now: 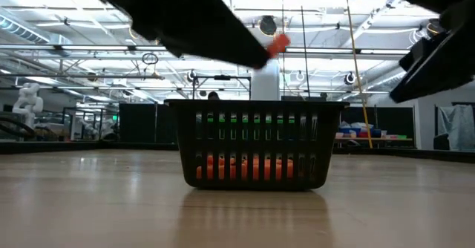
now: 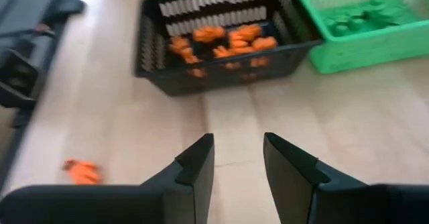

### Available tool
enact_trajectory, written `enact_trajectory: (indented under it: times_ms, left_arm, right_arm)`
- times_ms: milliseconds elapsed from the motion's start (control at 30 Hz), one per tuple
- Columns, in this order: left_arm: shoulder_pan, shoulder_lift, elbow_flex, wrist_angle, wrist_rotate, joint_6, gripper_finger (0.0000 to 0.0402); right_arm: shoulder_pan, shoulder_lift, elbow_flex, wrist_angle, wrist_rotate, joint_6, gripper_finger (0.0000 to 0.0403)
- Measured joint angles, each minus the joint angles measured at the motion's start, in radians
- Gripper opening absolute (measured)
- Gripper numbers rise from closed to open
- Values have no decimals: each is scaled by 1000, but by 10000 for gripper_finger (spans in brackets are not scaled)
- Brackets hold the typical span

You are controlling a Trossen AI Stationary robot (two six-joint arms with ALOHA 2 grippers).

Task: Sort Halloween decoration
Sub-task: Put the orange skeleton toy into the black bin

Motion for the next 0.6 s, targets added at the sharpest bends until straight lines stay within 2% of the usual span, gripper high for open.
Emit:
enact_trajectory:
  times_ms: [167, 400, 467, 600]
  left_arm:
    - [35, 30, 0, -1, 0, -55, 29]
    - [60, 32, 0, -39, 32, -113, 32]
    - [65, 32, 0, -52, 51, -114, 44]
    - [78, 32, 0, -65, 55, -131, 93]
  right_arm:
    - [63, 0, 0, 95, 2, 13, 114]
    - [197, 12, 1, 173, 79, -34, 114]
    - [225, 14, 1, 161, 77, -16, 114]
    - [265, 14, 1, 135, 77, 9, 114]
